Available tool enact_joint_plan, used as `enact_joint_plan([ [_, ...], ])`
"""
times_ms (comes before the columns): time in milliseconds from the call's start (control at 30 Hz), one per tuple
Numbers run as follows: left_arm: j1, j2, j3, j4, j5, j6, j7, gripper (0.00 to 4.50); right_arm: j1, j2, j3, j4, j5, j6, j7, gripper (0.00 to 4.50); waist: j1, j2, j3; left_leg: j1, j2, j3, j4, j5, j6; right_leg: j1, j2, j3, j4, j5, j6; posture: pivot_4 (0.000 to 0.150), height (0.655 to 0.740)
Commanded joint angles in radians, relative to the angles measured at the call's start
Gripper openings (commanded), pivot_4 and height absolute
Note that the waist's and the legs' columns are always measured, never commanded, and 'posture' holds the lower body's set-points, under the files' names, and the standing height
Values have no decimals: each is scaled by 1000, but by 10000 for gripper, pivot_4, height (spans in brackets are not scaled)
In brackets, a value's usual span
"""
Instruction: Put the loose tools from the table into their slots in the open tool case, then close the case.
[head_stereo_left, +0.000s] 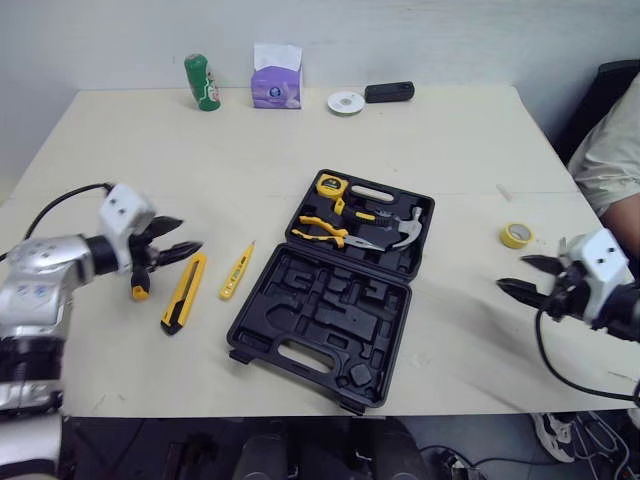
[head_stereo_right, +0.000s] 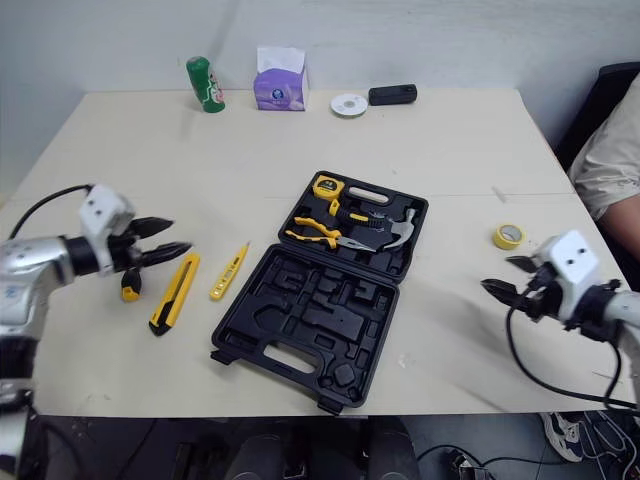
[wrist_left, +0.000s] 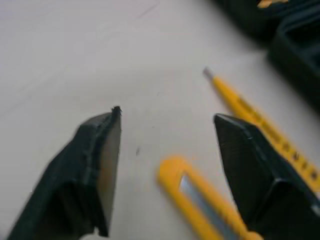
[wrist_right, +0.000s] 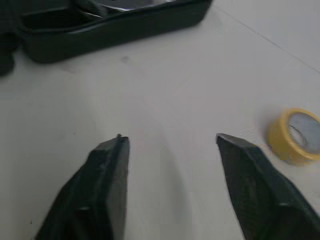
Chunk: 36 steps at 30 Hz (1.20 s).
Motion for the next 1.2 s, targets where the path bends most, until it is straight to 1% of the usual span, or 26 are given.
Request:
enact_joint_plan([
  [33,-132,-87,-112,90,83,-11,21,14131,-11,58,86,-104,-20,50,-73,11687,1,-1,-1,0,0,0,0,0,0,0,1,0,0,0,0,1500,7278],
  [67,-160,-112,-142,119,94,-15,2,11123,-21,75,129,-111,-47,50,-92,8480,0,-1,-1,0,0,0,0,0,1,0,2,0,0,0,0,1500,7278],
  [100,-184,-137,-169,148,104,-17,-16,5404,-32,89,170,-118,-74,52,-111,2058,-1,-2,-1,0,0,1,1,1,1,1,2,0,0,1,1,1500,7278],
  [133,-199,-150,-185,170,111,-21,-31,2017,-40,96,194,-122,-91,55,-122,0,-3,-3,-2,1,0,1,1,1,1,1,2,0,0,1,1,1500,7278],
  [167,-213,-163,-197,193,117,-26,-42,305,-49,104,211,-126,-100,60,-131,0,-5,-3,-2,1,0,1,1,1,1,1,2,0,0,1,1,1500,7278],
  [233,-253,-199,-227,253,142,-49,-53,305,-75,140,232,-129,-101,110,-179,0,-7,-3,-1,0,0,3,1,1,2,-1,2,0,0,1,1,1500,7278],
  [400,-328,-275,-257,406,197,-147,-29,305,-74,172,265,-165,-84,142,-183,0,-2,-3,-1,0,0,2,2,1,3,0,2,0,0,1,1,1500,7278],
  [533,-352,-306,-249,455,205,-179,-28,305,-100,214,278,-196,-63,182,-200,0,-4,-4,-1,-1,0,1,2,1,3,0,2,0,0,1,1,1500,7278],
  [733,-365,-337,-247,485,212,-192,-30,305,-144,251,331,-202,-82,207,-218,0,-3,-4,-1,-1,0,1,2,2,3,0,2,0,0,1,1,1500,7278],
  [933,-342,-352,-257,439,202,-176,-67,305,-177,251,360,-205,-82,204,-197,0,-3,-4,-1,-1,-1,0,2,2,3,0,2,0,0,1,2,1500,7278],
  [1000,-315,-353,-271,384,194,-157,-103,305,-185,251,370,-209,-81,205,-187,0,-3,-4,-1,-1,-1,0,2,2,3,0,2,0,0,1,2,1500,7278],
  [1067,-291,-358,-275,332,192,-132,-105,305,-194,252,390,-214,-82,205,-172,0,-3,-4,-1,-1,-1,0,2,2,4,0,2,0,0,1,2,1500,7278],
  [1200,-211,-335,-281,165,153,-35,-167,305,-223,238,432,-208,-112,177,-134,0,-7,-4,-1,-2,0,0,2,2,4,0,2,0,0,1,2,1500,7278],
])
